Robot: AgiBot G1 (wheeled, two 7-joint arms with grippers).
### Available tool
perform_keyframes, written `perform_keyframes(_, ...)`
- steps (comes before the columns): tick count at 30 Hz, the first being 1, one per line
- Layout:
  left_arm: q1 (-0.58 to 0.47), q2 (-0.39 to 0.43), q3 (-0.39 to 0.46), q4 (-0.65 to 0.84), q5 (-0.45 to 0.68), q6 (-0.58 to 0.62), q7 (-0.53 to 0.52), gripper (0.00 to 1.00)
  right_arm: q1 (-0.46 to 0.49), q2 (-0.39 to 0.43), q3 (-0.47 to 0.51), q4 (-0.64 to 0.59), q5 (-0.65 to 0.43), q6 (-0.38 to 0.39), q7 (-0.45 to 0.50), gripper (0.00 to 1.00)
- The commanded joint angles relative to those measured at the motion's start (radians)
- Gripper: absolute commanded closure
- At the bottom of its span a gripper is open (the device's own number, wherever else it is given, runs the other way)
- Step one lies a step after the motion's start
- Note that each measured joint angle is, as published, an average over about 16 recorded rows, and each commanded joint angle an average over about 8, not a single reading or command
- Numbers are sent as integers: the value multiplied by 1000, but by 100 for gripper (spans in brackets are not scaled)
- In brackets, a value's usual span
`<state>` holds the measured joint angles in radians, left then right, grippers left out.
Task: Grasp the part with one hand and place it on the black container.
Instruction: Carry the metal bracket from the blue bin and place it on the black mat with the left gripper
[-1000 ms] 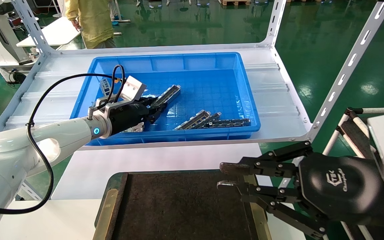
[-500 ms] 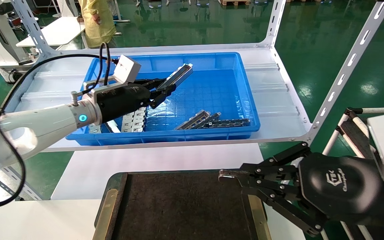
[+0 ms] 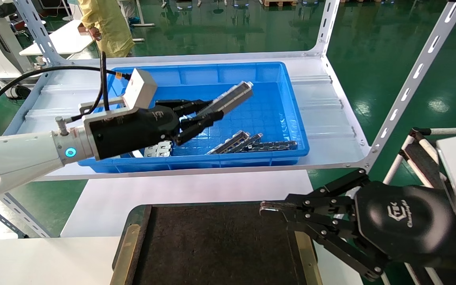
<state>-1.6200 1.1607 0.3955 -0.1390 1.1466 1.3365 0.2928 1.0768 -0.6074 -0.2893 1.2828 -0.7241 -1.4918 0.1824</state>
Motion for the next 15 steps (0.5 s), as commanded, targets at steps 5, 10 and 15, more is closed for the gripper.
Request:
perform_keyframes(5,51,-34,5,-71,-3,117,-24,100,0,0,0,0,0,0,0,100)
perform_keyframes(10,136,-56,12,-171,-12,198,-75,100,0,0,-1,0,0,0,0,100)
perform_keyframes(15,259,-71,26,-314,-37,236,-155,100,0,0,-1,0,1,0,-1,100)
